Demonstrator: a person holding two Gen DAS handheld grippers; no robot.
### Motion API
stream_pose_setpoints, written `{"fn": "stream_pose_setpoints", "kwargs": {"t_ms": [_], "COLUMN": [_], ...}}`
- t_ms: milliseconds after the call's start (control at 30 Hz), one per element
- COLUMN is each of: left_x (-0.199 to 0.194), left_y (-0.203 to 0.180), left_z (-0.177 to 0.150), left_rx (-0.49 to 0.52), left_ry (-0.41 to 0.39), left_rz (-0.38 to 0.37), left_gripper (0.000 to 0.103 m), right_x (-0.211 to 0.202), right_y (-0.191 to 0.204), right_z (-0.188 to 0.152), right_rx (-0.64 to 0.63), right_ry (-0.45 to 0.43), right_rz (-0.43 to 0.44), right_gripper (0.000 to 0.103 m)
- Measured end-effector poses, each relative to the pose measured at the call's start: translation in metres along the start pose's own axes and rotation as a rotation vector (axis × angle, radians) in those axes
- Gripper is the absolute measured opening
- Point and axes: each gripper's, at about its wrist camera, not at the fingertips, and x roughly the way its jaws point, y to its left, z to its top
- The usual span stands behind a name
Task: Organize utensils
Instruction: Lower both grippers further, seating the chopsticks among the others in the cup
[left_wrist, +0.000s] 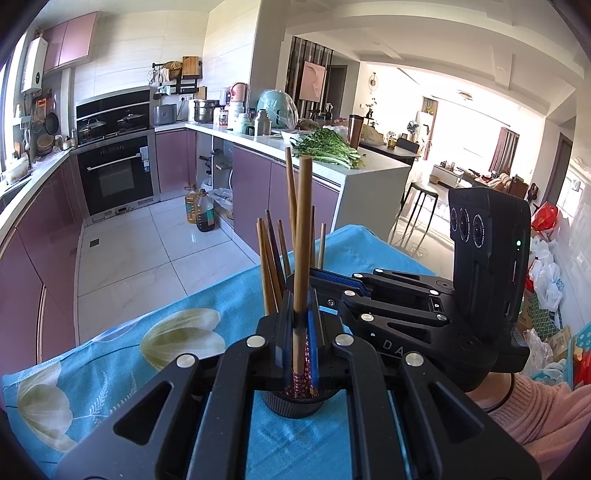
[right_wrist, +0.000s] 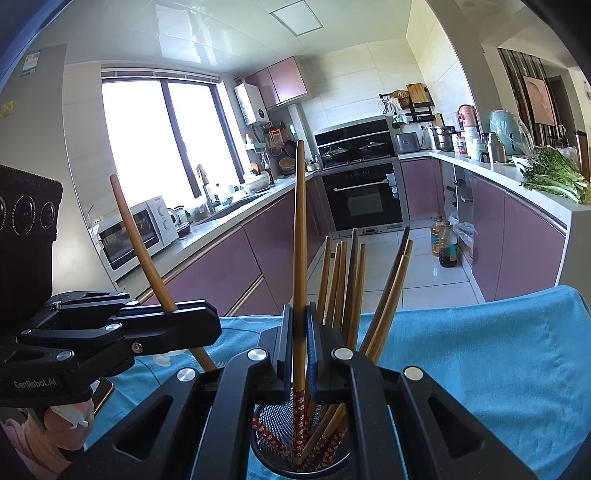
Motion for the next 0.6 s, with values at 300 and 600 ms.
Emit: {"fn": "stream_pose_setpoints", "kwargs": {"t_ms": [300,600], "left_x": [0.0057,0.011], "left_y": [-0.0005,-0.0007], "left_z": [0.0001,-0.0014], "left_rx": [-0.001,0.003], "left_ry": [0.013,0.026], "left_rz": [-0.004,-0.002], "left_gripper": [0.007,0.007], "right_x": [0.0,-0.0009], "right_y": [-0.001,-0.0028], "right_z": [-0.0024,-0.0049], "right_rx": [0.005,0.007], "right_ry": [0.005,0.009], "right_rz": [-0.008,-0.013], "right_gripper": [0.006,0.006]}}
